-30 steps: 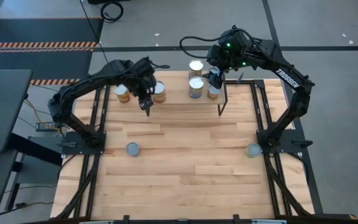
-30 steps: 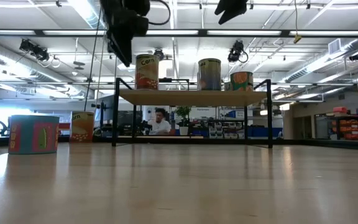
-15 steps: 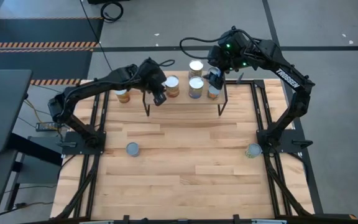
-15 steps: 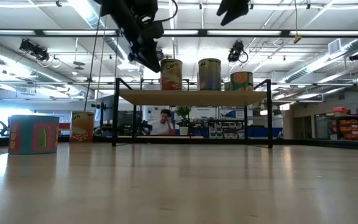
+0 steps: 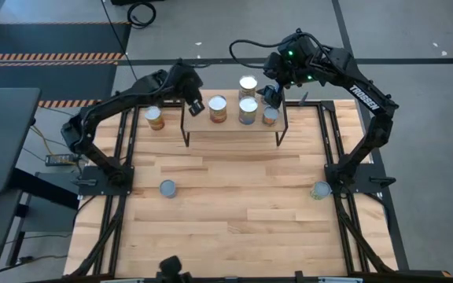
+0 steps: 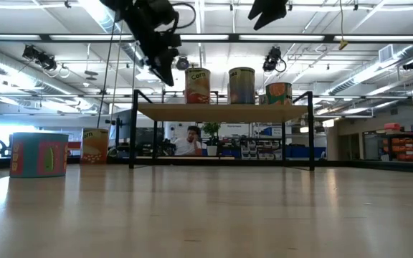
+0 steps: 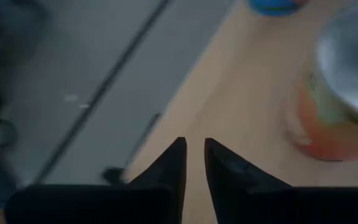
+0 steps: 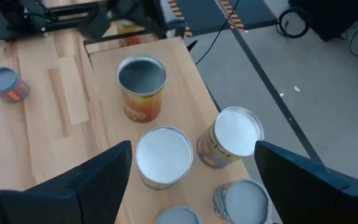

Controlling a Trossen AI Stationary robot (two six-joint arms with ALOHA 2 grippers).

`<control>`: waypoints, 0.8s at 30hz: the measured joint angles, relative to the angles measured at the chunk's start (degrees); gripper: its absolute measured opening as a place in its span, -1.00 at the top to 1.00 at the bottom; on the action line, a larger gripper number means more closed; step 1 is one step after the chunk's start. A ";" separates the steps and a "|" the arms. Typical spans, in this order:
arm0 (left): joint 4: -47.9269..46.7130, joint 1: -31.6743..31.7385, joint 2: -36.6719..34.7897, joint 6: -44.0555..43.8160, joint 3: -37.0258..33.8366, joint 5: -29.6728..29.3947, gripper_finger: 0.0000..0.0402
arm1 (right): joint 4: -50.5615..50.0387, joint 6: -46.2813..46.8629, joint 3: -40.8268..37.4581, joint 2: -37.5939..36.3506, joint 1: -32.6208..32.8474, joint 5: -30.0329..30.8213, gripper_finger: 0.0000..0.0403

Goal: Pick and place cans onto a shelf
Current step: Put the bottom canned corn on the shelf

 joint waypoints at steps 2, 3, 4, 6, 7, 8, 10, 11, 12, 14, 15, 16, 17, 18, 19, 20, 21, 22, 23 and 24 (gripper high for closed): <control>1.72 0.31 1.03 -0.06 0.01 5.93 0.73 | 0.01 0.00 0.00 0.00 0.00 0.00 -0.72; 1.46 0.30 1.29 -0.08 0.02 7.79 0.75 | 0.01 0.00 0.00 0.00 0.00 -0.02 -0.72; 0.95 0.07 1.37 -0.07 -0.02 8.67 0.77 | -0.07 0.00 0.00 0.00 0.00 0.00 -0.72; 1.39 -0.85 1.42 -0.30 -0.02 8.83 0.80 | -0.26 0.00 0.00 0.00 0.00 -0.02 -0.72; 1.53 -1.16 1.42 -0.51 -0.02 8.81 0.82 | -0.23 0.00 0.00 0.00 0.00 -0.02 -0.72; 1.79 -1.42 1.42 -1.16 -0.02 8.88 0.83 | -0.23 0.00 0.00 0.00 0.00 0.00 -0.72; 3.28 -1.96 1.44 -1.77 -0.02 9.95 0.85 | -0.21 0.01 0.00 0.00 0.00 -0.02 -0.72; 4.01 -2.35 1.58 -1.84 -0.01 10.14 0.86 | -0.16 0.02 0.00 0.00 0.00 -0.02 -0.72; 4.60 -2.89 1.74 -1.89 0.06 10.16 0.86 | -0.12 0.05 0.00 0.00 0.00 -0.02 -0.72; 5.01 -3.34 1.95 -1.94 0.05 10.12 0.86 | -0.10 0.17 0.00 0.00 0.00 -0.02 -0.72; 5.46 -3.47 1.96 -2.02 0.04 10.13 0.86 | -0.09 0.17 0.00 0.00 0.00 -0.02 -0.72; 6.46 -3.80 1.96 -2.29 0.04 10.14 0.86 | -0.07 0.08 0.00 0.00 0.00 -0.02 -0.72; 7.22 -4.00 1.94 -2.46 0.08 10.10 0.86 | -0.04 0.02 0.00 0.00 0.00 -0.02 -0.72; 7.29 -4.10 1.94 -2.63 0.08 9.84 0.85 | -0.01 0.02 0.00 0.00 0.00 -0.02 -0.72; 6.98 -4.11 1.94 -2.60 0.06 9.03 0.86 | -0.01 0.06 0.00 0.00 0.00 0.03 -0.72; 6.43 -4.15 1.85 -2.58 0.06 7.68 0.86 | -0.01 0.19 0.00 0.00 0.00 0.20 -0.72; 5.67 -4.05 1.61 -2.59 0.07 5.90 0.86 | -0.04 0.20 0.00 0.00 0.00 0.36 -0.72; 4.44 -3.83 1.26 -2.61 0.45 4.02 0.87 | -0.08 0.20 0.00 0.00 0.00 0.46 -0.72; 3.41 -3.49 0.71 -2.86 1.09 2.35 0.87 | -0.21 0.20 0.00 0.00 0.00 0.50 -0.72; 2.64 -2.97 0.05 -3.03 1.86 1.17 0.87 | -0.26 0.18 0.00 0.00 0.02 0.50 -0.72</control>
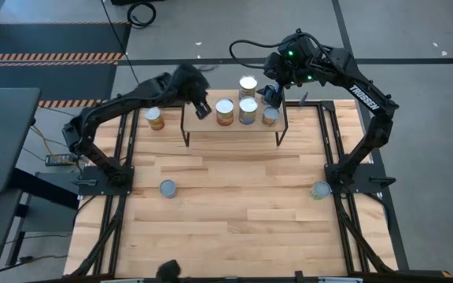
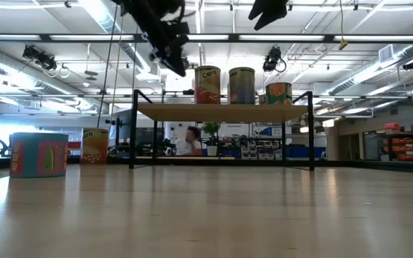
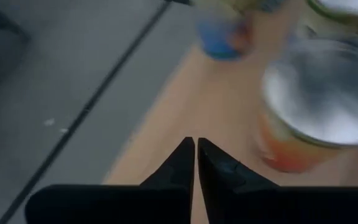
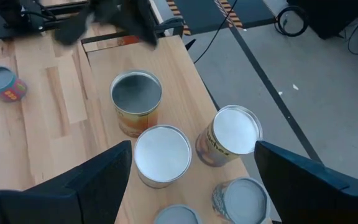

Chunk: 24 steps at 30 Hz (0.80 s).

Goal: Pick and place cans onto a shelf
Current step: Put the bottom canned corn on the shelf, then put the canned corn on the shelf aligned with the other canned corn

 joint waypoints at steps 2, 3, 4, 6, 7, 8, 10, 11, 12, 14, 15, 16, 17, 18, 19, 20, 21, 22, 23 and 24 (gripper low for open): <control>-1.31 1.30 -1.83 -0.53 1.27 -1.00 0.87 | 0.00 -0.71 0.00 0.00 0.03 0.00 -0.72; -1.59 2.21 -2.83 -1.97 1.50 -1.21 0.86 | 0.02 -1.51 0.00 0.00 0.03 0.00 -0.72; -2.27 3.42 -3.91 -3.91 1.49 -1.44 0.85 | 0.06 -2.37 0.00 0.00 0.03 0.00 -0.72; -4.39 5.94 -5.71 -8.21 1.48 -1.85 0.82 | 0.59 -3.53 0.00 0.00 0.03 0.02 -0.72; -6.09 7.38 -6.36 -10.29 1.52 -2.05 0.78 | 0.95 -3.97 0.00 0.00 0.03 0.02 -0.72; -8.72 9.15 -6.97 -12.13 1.52 -2.38 0.73 | 1.29 -4.42 0.00 0.00 0.03 0.02 -0.72; -14.14 12.36 -7.71 -15.52 1.44 -3.52 0.60 | 1.56 -5.35 0.00 0.00 0.03 0.00 -0.72; -16.13 13.78 -7.78 -17.54 1.44 -3.95 0.51 | 1.51 -6.03 0.00 0.00 0.03 0.00 -0.72; -18.36 15.08 -7.79 -19.80 1.44 -4.23 0.41 | 1.55 -6.67 0.00 0.00 0.03 0.00 -0.72; -22.27 17.28 -7.75 -25.19 0.87 -4.26 0.19 | 1.67 -7.99 0.00 0.00 -0.05 0.00 -0.72; -23.63 17.97 -7.75 -28.17 0.27 -4.34 0.07 | 1.89 -8.73 0.00 0.00 -0.16 -0.02 -0.72; -25.00 18.41 -7.75 -31.56 -0.48 -4.48 -0.06 | 2.03 -9.51 0.00 0.00 -0.32 -0.12 -0.72; -26.40 18.78 -7.75 -34.91 -1.47 -4.86 -0.18 | 1.99 -10.13 0.00 0.00 -0.45 -0.36 -0.72; -27.59 19.09 -7.71 -38.04 -2.63 -5.25 -0.29 | 1.98 -10.52 0.00 0.00 -0.72 -0.58 -0.72; -28.23 19.31 -7.67 -40.98 -3.83 -5.43 -0.40 | 1.97 -10.80 0.00 0.00 -1.11 -0.95 -0.72; -28.41 19.51 -7.66 -43.71 -5.10 -5.46 -0.50 | 1.95 -10.95 0.00 0.00 -1.51 -1.53 -0.72; -28.35 19.68 -7.66 -46.34 -6.51 -5.46 -0.58 | 1.92 -11.13 0.00 0.00 -1.88 -1.91 -0.72; -27.92 19.80 -7.66 -48.66 -8.16 -5.45 -0.66 | 1.95 -11.60 -0.08 0.00 -2.20 -1.99 -0.72; -26.86 19.80 -7.64 -50.62 -9.81 -5.41 -0.72 | 2.05 -12.63 -0.50 -0.07 -2.42 -1.95 -0.72; -25.29 19.80 -7.64 -52.10 -11.49 -5.27 -0.75 | 1.68 -13.79 -0.88 -0.09 -2.63 -1.95 -0.72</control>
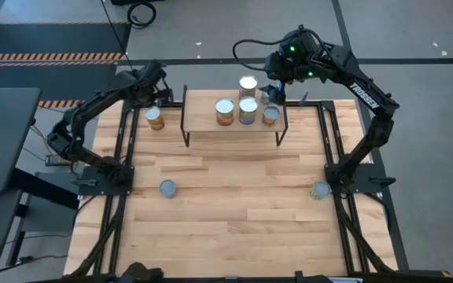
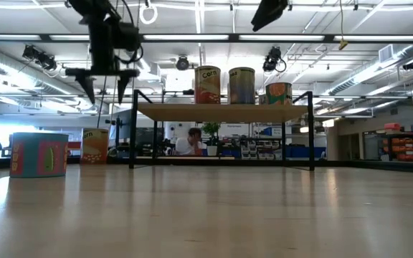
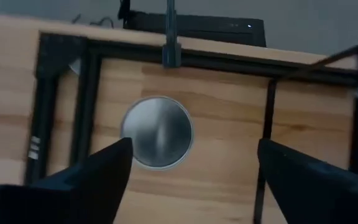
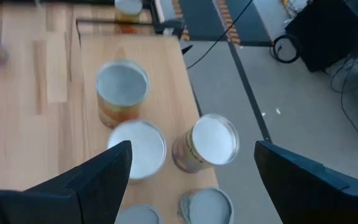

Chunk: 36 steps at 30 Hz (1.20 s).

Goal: Pick and place cans onto a shelf
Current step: Put the canned corn on the shelf aligned with the other canned corn

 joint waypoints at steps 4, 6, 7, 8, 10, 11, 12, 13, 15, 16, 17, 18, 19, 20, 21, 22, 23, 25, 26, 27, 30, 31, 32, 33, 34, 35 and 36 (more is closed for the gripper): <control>4.34 0.29 0.02 -6.32 -5.56 -0.21 -0.79 | -0.53 -3.23 -1.65 0.04 -0.77 0.00 -0.72; 5.11 0.70 0.02 -8.17 -7.17 -2.29 -0.79 | -0.49 -3.35 -2.47 0.04 -1.17 0.02 -0.72; 5.90 0.84 0.02 -8.96 -8.06 -3.51 -0.79 | -0.62 -3.32 -2.70 0.08 -1.41 0.02 -0.72; 6.91 0.96 0.02 -9.65 -9.08 -4.09 -0.79 | -0.56 -3.24 -2.99 0.08 -1.56 0.02 -0.72; 9.09 0.96 0.04 -10.43 -10.81 -4.29 -0.79 | -0.11 -3.38 -3.87 0.00 -1.90 0.00 -0.72; 10.31 1.01 0.04 -10.94 -11.55 -4.27 -0.79 | -0.14 -3.44 -4.31 0.02 -1.96 0.00 -0.72; 11.56 1.17 0.04 -10.97 -12.34 -4.25 -0.79 | -0.18 -3.46 -4.73 0.07 -2.17 0.00 -0.72; 12.45 1.31 0.04 -11.00 -13.09 -4.19 -0.79 | -0.20 -3.34 -5.05 0.07 -2.32 0.00 -0.72; 14.22 1.74 0.04 -11.03 -14.39 -4.28 -0.79 | -0.21 -3.05 -5.45 0.07 -2.34 -0.02 -0.72; 15.16 1.95 0.04 -10.99 -14.85 -4.36 -0.79 | -0.18 -3.00 -5.59 0.07 -2.37 -0.02 -0.72; 15.57 2.22 0.04 -10.94 -15.17 -4.74 -0.79 | -0.19 -2.96 -5.65 0.07 -2.37 -0.02 -0.72; 15.31 2.32 0.04 -10.96 -15.28 -5.49 -0.79 | -0.12 -2.94 -5.66 0.07 -2.37 -0.02 -0.72; 15.27 2.34 0.04 -10.97 -15.30 -6.11 -0.79 | 0.07 -2.94 -5.66 0.07 -2.37 -0.02 -0.72; 15.47 2.33 0.04 -10.98 -15.29 -6.84 -0.79 | 0.53 -2.94 -5.66 0.07 -2.34 -0.02 -0.72; 15.65 2.32 0.04 -10.99 -15.29 -7.08 -0.79 | 1.03 -2.92 -5.66 0.07 -2.34 -0.04 -0.72; 15.51 2.32 0.04 -10.99 -15.29 -7.32 -0.79 | 1.36 -2.91 -5.66 0.07 -2.37 -0.02 -0.72; 15.46 2.29 0.04 -10.99 -15.29 -7.48 -0.79 | 1.73 -2.91 -5.66 0.07 -2.37 -0.03 -0.72; 15.51 2.29 0.07 -10.95 -15.29 -7.72 -0.79 | 2.93 -2.77 -5.66 0.07 -2.37 -0.03 -0.72; 15.41 2.29 0.37 -10.93 -15.29 -7.89 -0.79 | 3.47 -2.70 -5.66 0.07 -2.37 -0.03 -0.72; 15.39 2.29 0.87 -10.95 -15.27 -7.84 -0.79 | 3.86 -2.67 -5.66 0.07 -2.37 -0.03 -0.72; 15.49 2.29 1.87 -10.83 -15.29 -7.62 -0.79 | 5.17 -2.65 -5.66 0.07 -2.37 0.90 -0.72; 15.71 2.29 2.17 -10.89 -15.27 -7.64 -0.79 | 5.50 -2.65 -5.66 0.07 -2.37 1.96 -0.72; 15.54 2.20 2.49 -10.92 -15.27 -7.60 -0.79 | 5.83 -2.65 -5.66 0.07 -2.37 3.15 -0.72; 15.29 2.12 2.79 -10.92 -15.29 -7.47 -0.79 | 6.13 -2.65 -5.66 0.07 -2.37 4.17 -0.72; 15.34 1.98 3.02 -10.94 -15.29 -7.40 -0.79 | 6.27 -2.65 -5.66 0.07 -2.37 4.81 -0.72; 15.37 1.80 3.15 -10.94 -15.29 -7.38 -0.79 | 6.23 -2.65 -5.66 0.07 -2.47 4.83 -0.72; 15.21 1.75 3.30 -10.96 -15.29 -7.40 -0.79 | 6.25 -2.57 -5.66 0.07 -2.58 4.79 -0.72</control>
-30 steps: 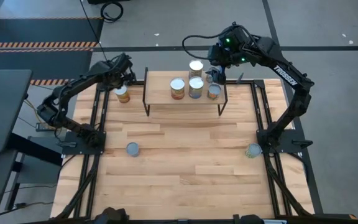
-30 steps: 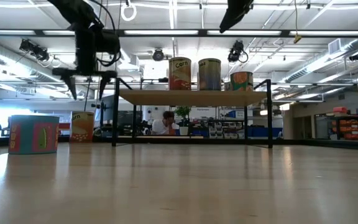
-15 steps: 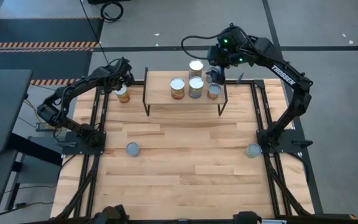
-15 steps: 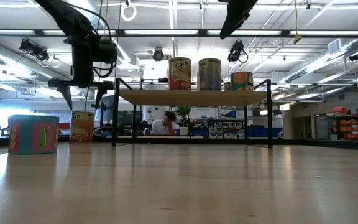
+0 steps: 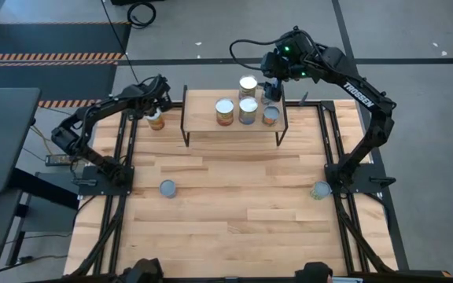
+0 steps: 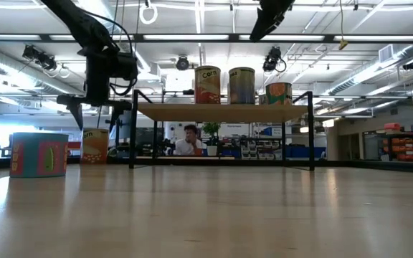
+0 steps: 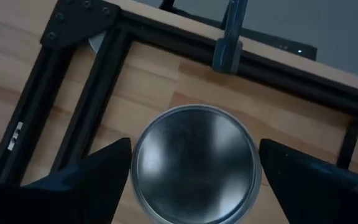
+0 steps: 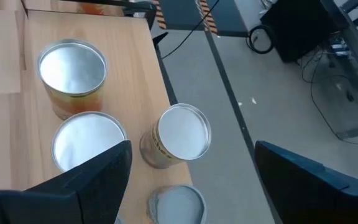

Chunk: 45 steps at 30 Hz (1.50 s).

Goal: Pick and place cans onto a shelf
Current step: Put the canned corn on the shelf aligned with the other canned corn

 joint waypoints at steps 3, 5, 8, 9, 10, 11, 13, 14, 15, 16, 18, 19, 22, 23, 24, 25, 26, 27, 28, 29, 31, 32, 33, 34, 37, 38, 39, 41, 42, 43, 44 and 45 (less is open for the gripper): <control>-0.10 0.03 0.85 -0.27 0.00 0.03 -0.79 | -0.04 0.16 0.00 0.00 -0.05 0.01 -0.72; -0.04 0.07 1.47 -0.29 0.00 0.66 -0.79 | -0.02 0.16 0.00 0.00 -0.05 -0.31 -0.72; -0.04 0.04 2.23 -0.09 0.00 3.39 -0.77 | -0.16 0.39 0.00 0.00 -0.05 -1.47 -0.72; 0.08 -0.19 2.41 -0.07 0.00 3.49 -0.76 | -0.52 0.60 0.00 0.00 -0.05 -1.61 -0.72; 0.34 -0.44 2.63 0.04 0.00 3.29 -0.73 | -1.16 0.73 0.00 0.00 -0.05 -1.75 -0.72; 0.84 -0.57 2.78 0.28 0.00 2.90 -0.70 | -2.07 0.76 0.00 0.00 -0.05 -1.82 -0.72; 2.30 -0.55 2.93 0.91 0.00 2.73 -0.64 | -4.41 0.75 0.00 0.00 -0.05 -1.82 -0.72; 2.65 -0.53 2.93 1.24 0.00 3.03 -0.61 | -5.58 0.75 0.00 0.00 -0.10 -1.82 -0.72; 3.02 -0.51 2.93 1.81 0.00 3.25 -0.59 | -6.75 0.75 0.00 -0.05 -0.21 -1.82 -0.72; 3.21 -0.49 2.93 2.85 0.02 3.50 -0.59 | -7.91 0.75 0.00 -0.18 -0.39 -1.82 -0.72; 2.60 -0.48 2.48 4.12 0.06 4.19 -0.59 | -9.32 0.85 0.00 -0.74 -0.49 -1.82 -0.72; 1.39 -0.48 2.00 4.36 0.45 4.73 -0.59 | -9.70 1.05 0.00 -1.15 -0.80 -1.82 -0.72; -3.09 -0.52 -0.55 5.72 4.24 5.12 -0.59 | -10.17 1.93 0.00 -2.63 -1.57 -1.84 -0.72; -5.11 -0.52 -1.43 6.32 6.33 5.10 -0.59 | -10.15 2.51 0.00 -2.97 -1.92 -1.84 -0.72; -6.80 -0.52 -2.00 7.26 8.57 5.22 -0.59 | -10.09 2.97 0.00 -3.22 -2.31 -1.84 -0.72; -8.97 -0.49 -2.44 7.62 11.40 5.38 -0.59 | -10.03 3.23 0.00 -3.37 -2.66 -1.84 -0.72; -11.37 -0.48 -2.69 7.94 14.38 5.53 -0.59 | -10.03 3.57 0.00 -3.45 -2.92 -1.84 -0.72; -13.39 -0.70 -2.88 8.41 17.64 5.69 -0.59 | -10.03 3.79 0.00 -3.48 -3.17 -1.83 -0.72; -14.88 -0.94 -2.92 9.03 21.16 6.01 -0.59 | -9.92 3.88 0.00 -3.48 -3.41 -1.84 -0.72; -16.08 -1.20 -2.92 9.51 24.82 6.13 -0.59 | -9.84 3.87 0.00 -3.48 -3.62 -1.84 -0.72; -19.15 -1.88 -2.69 10.18 31.26 6.15 -0.59 | -9.59 3.85 0.00 -3.39 -3.80 -1.86 -0.72; -20.30 -2.44 -2.26 10.32 34.58 6.16 -0.59 | -9.14 3.85 0.00 -3.34 -3.81 -1.87 -0.72; -21.58 -2.74 -1.65 10.22 37.70 6.14 -0.59 | -8.92 3.84 0.00 -3.27 -3.81 -1.89 -0.72; -23.51 -3.03 -0.93 10.06 40.50 6.17 -0.59 | -8.96 3.73 0.00 -3.23 -3.81 -1.91 -0.72; -28.11 -4.56 1.62 8.66 48.40 7.07 -0.59 | -8.38 3.26 0.00 -3.21 -3.81 -1.95 -0.72; -28.94 -5.23 2.62 8.33 50.69 7.40 -0.60 | -8.21 3.28 0.00 -3.21 -3.81 -1.95 -0.72; -29.91 -6.05 3.78 7.93 52.77 7.51 -0.60 | -7.97 3.30 0.00 -3.21 -3.81 -1.97 -0.72; -29.99 -7.86 6.27 7.49 56.55 7.73 -0.60 | -7.48 3.31 0.00 -3.21 -3.81 -1.97 -0.72; -29.65 -8.64 7.57 7.31 58.32 7.85 -0.60 | -7.32 3.31 0.00 -3.21 -3.81 -1.97 -0.72; -29.65 -9.56 8.82 7.03 60.01 8.04 -0.60 | -7.10 3.31 0.00 -3.21 -3.81 -1.97 -0.72; -29.65 -10.35 10.16 6.67 61.75 8.51 -0.60 | -6.86 3.33 0.00 -3.21 -3.81 -1.97 -0.72; -29.47 -11.06 11.51 6.21 63.36 8.86 -0.60 | -6.78 3.30 0.00 -3.21 -3.81 -1.97 -0.72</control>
